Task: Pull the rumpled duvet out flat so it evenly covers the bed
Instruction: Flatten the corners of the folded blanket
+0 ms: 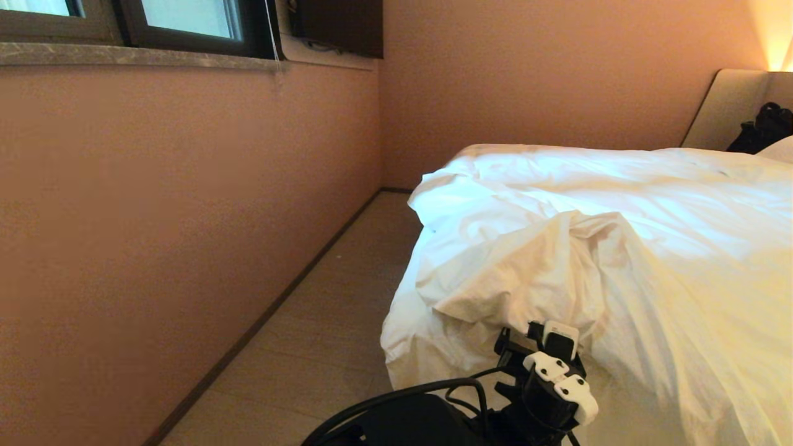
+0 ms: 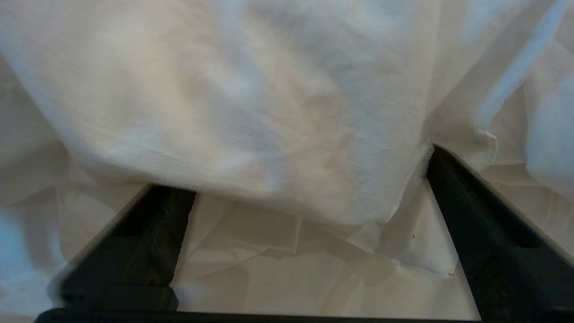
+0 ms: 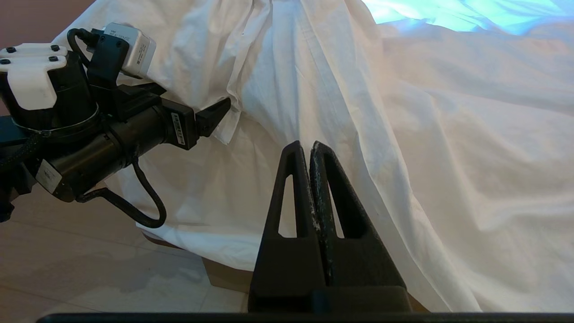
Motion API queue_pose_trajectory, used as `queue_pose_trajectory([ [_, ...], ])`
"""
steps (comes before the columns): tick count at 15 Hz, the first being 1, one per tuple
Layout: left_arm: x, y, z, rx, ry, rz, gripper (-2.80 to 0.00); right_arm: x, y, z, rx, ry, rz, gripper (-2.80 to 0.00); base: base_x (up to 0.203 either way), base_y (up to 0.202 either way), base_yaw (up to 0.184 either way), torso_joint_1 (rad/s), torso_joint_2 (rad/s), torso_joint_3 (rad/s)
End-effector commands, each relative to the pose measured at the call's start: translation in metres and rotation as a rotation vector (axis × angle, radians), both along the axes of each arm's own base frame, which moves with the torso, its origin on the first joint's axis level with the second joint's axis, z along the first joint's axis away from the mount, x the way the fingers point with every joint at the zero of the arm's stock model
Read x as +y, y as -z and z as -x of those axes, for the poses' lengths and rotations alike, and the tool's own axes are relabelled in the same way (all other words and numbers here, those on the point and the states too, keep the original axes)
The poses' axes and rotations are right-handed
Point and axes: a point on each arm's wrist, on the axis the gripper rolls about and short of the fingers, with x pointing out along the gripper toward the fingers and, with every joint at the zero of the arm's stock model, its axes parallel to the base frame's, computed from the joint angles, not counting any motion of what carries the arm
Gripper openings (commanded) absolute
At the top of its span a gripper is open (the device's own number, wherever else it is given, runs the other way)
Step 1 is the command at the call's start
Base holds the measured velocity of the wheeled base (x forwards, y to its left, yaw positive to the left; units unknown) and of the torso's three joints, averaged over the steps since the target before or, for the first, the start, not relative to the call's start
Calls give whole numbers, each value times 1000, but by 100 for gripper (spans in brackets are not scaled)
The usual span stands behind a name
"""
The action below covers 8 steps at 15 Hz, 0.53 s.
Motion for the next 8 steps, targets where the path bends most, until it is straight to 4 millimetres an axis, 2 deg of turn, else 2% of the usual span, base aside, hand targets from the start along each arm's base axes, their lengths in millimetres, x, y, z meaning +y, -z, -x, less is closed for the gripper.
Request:
queue_pose_trajectory([
  [1,1,3,-1,0,-7,-1,-280,0,0,0,-1,0,0,-280,0,0,0,0,0,0],
  [8,0,2,-1,-3,-7,4,-280,0,0,0,-1,-1,0,-280,0,0,0,0,0,0],
])
